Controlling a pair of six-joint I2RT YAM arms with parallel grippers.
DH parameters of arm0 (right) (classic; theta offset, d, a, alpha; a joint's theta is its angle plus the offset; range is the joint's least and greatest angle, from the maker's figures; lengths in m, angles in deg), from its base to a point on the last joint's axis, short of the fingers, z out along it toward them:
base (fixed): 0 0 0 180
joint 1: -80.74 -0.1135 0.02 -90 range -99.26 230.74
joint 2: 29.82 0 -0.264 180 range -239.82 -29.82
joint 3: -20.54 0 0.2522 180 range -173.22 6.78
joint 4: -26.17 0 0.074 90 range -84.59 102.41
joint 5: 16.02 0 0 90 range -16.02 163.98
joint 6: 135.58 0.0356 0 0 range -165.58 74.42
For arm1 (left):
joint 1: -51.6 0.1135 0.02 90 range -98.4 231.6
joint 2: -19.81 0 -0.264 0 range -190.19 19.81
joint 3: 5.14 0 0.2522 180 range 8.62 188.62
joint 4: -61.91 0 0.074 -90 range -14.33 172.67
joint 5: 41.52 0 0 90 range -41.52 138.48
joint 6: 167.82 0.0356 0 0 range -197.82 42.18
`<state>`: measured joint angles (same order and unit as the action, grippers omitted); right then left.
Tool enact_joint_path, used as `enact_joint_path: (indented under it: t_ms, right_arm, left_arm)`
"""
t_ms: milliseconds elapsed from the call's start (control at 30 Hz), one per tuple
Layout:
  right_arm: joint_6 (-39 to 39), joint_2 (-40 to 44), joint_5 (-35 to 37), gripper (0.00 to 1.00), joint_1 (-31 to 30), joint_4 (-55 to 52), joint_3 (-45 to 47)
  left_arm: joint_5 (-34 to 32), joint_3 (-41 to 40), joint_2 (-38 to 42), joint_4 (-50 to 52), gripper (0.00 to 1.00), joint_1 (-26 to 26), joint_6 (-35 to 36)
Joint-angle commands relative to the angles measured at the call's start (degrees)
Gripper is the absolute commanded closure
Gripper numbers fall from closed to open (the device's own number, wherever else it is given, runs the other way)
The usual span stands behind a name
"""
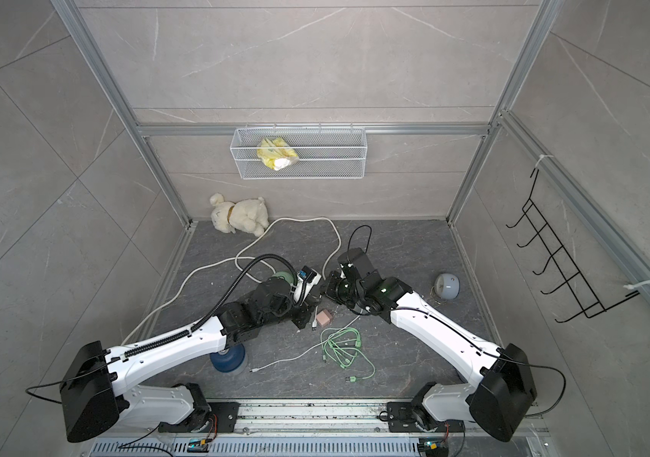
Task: Charge the cordless meat grinders
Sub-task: Pick up the charging cable from the center of the board.
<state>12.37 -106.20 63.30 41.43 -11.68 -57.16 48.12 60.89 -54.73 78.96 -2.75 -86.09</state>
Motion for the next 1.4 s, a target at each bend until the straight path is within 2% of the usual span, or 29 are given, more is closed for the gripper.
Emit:
enact_joint_path:
  t_ms: [0, 33, 133, 233, 400, 500, 600, 733, 833, 1033, 1100, 1233, 1300, 1367]
  right_arm:
    - [1.6, 1.4, -1.3, 1.00, 1.2, 1.7, -0.1]
    - [1.1, 2.2, -1.5, 1.00, 1.9, 1.1, -0.4]
    - [-2.0, 4.9, -1.7, 1.00, 4.5, -2.3, -1.7]
    - [-3.2, 7.1, -2.3, 1.00, 7.3, -5.7, -3.0]
    - [-2.1, 8.7, -5.4, 1.00, 8.5, -5.9, -5.0]
    - [-6.4, 9.4, -7.5, 1.00, 9.5, -7.8, -7.6]
    - [-11.3, 9.5, -16.1, 1.00, 12.2, -7.2, -8.9]
    - [-17.4, 8.9, -22.4, 1.00, 13.3, -9.7, -12.7]
    - [-18.8, 9.3, -26.5, 1.00, 13.6, -9.0, -13.9]
    - [-23.1, 8.9, -38.3, 1.00, 14.2, -8.7, -17.4]
    - [-26.0, 8.5, -42.3, 1.00, 14.6, -10.6, -19.0]
    - [-31.9, 7.3, -46.3, 1.00, 15.4, -17.4, -23.0]
    - [-32.2, 7.5, -47.9, 1.00, 15.5, -17.5, -23.4]
    - [-32.0, 7.9, -49.1, 1.00, 15.6, -16.8, -23.1]
  left_arm:
    - [-1.9, 1.2, 2.4, -2.0, 0.67, -0.1, 0.0]
    - [-2.2, 0.4, 3.2, -2.5, 0.56, 0.0, -0.3]
    - [-1.3, -2.8, 6.7, -3.7, 0.32, 0.0, -2.2]
    - [1.0, -5.9, 8.9, -5.3, 0.22, 0.1, -4.5]
    - [9.3, -8.4, 6.1, -9.4, 0.20, 0.3, -7.8]
    - [13.6, -10.9, 6.6, -16.6, 0.20, 1.2, -12.2]
    - [20.7, -14.4, 7.1, -26.0, 0.19, 3.4, -16.5]
    - [25.0, -16.0, 6.2, -33.8, 0.19, 3.9, -15.5]
    - [25.2, -15.8, 5.4, -36.4, 0.19, 3.8, -13.5]
    - [32.7, -15.9, 3.8, -46.5, 0.20, 3.9, -14.2]
    - [35.8, -16.3, 3.3, -50.9, 0.20, 4.6, -17.8]
    - [43.8, -17.8, -1.5, -67.9, 0.20, 7.4, -31.5]
    - [46.0, -17.3, -3.5, -72.9, 0.20, 7.4, -34.7]
    - [47.2, -16.1, -4.1, -73.7, 0.21, 7.3, -35.7]
